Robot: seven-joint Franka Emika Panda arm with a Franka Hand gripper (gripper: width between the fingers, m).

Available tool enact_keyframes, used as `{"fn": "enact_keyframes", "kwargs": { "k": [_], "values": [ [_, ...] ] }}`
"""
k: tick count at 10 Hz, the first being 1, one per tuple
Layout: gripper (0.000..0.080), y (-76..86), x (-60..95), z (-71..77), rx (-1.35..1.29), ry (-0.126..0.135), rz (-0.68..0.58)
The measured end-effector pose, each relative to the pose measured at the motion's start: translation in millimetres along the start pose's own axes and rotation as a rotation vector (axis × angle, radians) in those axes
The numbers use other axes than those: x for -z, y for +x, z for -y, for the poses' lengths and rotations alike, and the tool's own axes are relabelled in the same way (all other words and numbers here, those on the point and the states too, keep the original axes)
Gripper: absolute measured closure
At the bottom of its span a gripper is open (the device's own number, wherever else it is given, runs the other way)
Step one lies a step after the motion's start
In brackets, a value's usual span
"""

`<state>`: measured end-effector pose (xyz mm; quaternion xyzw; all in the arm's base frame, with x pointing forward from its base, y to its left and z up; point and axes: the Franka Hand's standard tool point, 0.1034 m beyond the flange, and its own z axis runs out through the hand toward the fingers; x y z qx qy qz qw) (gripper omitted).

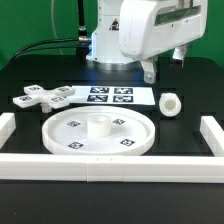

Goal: Assemble round table

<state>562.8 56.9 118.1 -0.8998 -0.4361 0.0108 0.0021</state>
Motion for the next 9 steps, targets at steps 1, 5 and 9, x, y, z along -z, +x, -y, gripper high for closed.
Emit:
{"fn": "enact_keyframes", "kwargs": {
  "k": [1, 5, 9],
  "values": [
    [0.0150, 0.0, 0.0, 0.0, 0.000, 0.000, 0.000],
    [0.0150, -35.8, -12.3, -14.9, 0.141, 0.014, 0.011],
    [0.0150, -89.5, -66.3, -46.6, 0.233, 0.024, -0.004]
  ]
}}
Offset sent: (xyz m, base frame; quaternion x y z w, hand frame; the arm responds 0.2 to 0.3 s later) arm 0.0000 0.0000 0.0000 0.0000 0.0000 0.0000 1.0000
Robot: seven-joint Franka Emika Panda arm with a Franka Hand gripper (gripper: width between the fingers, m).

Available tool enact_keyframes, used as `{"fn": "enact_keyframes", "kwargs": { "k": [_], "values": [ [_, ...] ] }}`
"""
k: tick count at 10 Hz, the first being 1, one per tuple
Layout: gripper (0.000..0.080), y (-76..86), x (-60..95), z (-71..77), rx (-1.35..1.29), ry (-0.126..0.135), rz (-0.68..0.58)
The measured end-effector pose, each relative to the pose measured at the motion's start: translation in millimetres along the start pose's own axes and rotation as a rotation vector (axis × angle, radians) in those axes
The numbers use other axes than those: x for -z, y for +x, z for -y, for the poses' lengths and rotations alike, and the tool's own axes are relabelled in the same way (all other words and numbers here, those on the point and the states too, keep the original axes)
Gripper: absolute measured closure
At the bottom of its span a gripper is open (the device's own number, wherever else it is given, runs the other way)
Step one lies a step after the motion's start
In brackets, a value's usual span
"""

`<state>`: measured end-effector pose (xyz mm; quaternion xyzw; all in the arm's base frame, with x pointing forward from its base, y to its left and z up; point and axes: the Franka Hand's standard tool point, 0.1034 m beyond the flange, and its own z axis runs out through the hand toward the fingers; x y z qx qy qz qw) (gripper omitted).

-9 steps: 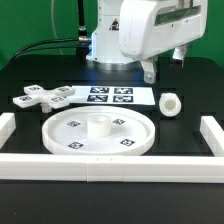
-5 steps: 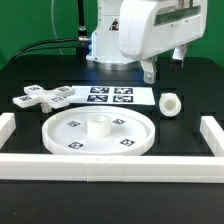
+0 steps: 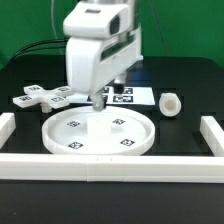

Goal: Assemble round table

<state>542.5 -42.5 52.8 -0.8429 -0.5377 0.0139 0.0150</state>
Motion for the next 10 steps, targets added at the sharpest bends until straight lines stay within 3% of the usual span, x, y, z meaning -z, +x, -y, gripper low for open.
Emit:
{"fn": "enact_keyframes", "kwargs": {
  "k": [2, 10],
  "values": [
    [0.0150, -7.9, -16.9, 1.5, 0.000, 0.014, 0.001],
    [0.0150, -11.4, -40.3, 9.8, -0.003, 0.051, 0.009]
  ]
}}
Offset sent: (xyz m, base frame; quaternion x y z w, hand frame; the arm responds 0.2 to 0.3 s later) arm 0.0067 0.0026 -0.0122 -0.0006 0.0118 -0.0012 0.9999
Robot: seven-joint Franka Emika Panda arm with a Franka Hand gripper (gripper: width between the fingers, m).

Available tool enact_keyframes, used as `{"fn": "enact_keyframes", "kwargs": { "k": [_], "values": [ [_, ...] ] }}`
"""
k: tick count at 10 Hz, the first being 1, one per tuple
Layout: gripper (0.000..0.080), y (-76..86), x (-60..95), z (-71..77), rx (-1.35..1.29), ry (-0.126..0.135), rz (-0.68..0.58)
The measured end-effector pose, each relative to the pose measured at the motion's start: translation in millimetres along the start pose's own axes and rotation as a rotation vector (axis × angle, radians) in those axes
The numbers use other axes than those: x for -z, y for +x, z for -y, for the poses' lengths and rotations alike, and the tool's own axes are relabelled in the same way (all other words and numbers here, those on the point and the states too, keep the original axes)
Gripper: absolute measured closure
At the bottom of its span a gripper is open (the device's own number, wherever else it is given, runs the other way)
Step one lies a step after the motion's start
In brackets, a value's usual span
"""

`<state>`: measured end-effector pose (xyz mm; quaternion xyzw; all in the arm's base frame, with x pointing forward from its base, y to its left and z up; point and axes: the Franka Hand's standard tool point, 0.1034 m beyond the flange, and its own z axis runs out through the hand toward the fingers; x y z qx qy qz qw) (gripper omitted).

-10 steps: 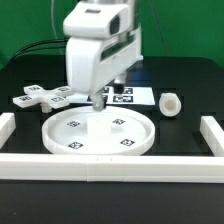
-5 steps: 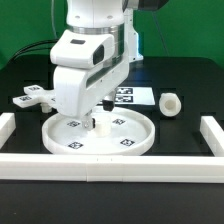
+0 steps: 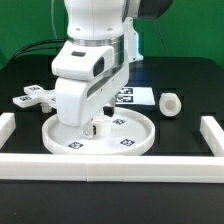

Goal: Assemble round table

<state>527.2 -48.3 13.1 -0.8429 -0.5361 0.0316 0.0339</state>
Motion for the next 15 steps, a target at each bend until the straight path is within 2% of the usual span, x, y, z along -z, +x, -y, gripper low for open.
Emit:
{"fn": "enact_keyframes", "kwargs": {
  "k": [1, 2, 3, 8, 9, 10, 11, 15],
  "values": [
    [0.0307, -0.1, -0.1, 0.1, 0.000, 0.000, 0.000],
    [0.0307, -0.1, 0.0, 0.0, 0.000, 0.000, 0.000],
    [0.0389, 0.0, 0.7, -0.4, 0.000, -0.001, 0.000],
    [0.0389, 2.5, 1.1, -0.5, 0.005, -0.001, 0.001],
    [0.0389, 17.2, 2.4, -3.0, 0.036, 0.000, 0.003],
    [0.0389, 32.3, 1.3, -5.4, 0.056, -0.013, -0.008],
    [0.0389, 40.7, 1.1, -5.1, 0.069, -0.023, -0.015],
    [0.0387, 80.7, 1.2, -2.7, 0.103, -0.038, -0.031]
  ]
}}
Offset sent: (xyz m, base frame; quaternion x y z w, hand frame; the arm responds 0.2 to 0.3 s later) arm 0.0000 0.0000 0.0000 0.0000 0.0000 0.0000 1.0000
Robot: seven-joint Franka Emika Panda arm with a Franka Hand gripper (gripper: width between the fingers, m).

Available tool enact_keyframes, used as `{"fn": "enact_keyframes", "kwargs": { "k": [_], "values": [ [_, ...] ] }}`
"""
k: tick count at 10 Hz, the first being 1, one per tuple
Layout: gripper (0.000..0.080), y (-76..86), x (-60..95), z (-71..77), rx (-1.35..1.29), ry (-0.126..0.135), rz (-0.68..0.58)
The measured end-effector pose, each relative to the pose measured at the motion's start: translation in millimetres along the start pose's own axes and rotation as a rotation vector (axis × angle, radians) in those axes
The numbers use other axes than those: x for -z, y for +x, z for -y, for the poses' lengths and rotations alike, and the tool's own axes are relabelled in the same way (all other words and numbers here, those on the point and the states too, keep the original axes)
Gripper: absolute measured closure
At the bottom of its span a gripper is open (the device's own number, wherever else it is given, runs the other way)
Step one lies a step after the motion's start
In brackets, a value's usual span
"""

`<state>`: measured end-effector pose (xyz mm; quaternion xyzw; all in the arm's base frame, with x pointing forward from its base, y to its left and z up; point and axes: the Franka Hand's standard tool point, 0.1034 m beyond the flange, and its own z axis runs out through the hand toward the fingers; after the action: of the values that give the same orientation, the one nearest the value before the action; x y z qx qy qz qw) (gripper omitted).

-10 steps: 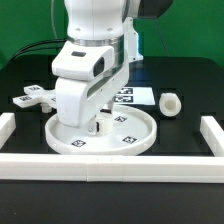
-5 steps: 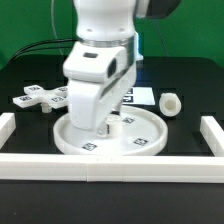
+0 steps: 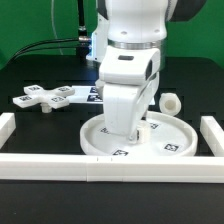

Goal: Assemble round table

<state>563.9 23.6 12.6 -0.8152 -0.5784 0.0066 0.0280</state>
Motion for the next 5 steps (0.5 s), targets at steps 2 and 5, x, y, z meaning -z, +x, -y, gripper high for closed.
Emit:
{"fn": "enact_keyframes", "kwargs": {
  "k": [2, 5],
  "values": [
    [0.0387, 8.8, -0.2, 2.7, 0.014, 0.010, 0.004],
    [0.0387, 12.1, 0.0, 3.8, -0.004, 0.010, 0.005]
  ]
}}
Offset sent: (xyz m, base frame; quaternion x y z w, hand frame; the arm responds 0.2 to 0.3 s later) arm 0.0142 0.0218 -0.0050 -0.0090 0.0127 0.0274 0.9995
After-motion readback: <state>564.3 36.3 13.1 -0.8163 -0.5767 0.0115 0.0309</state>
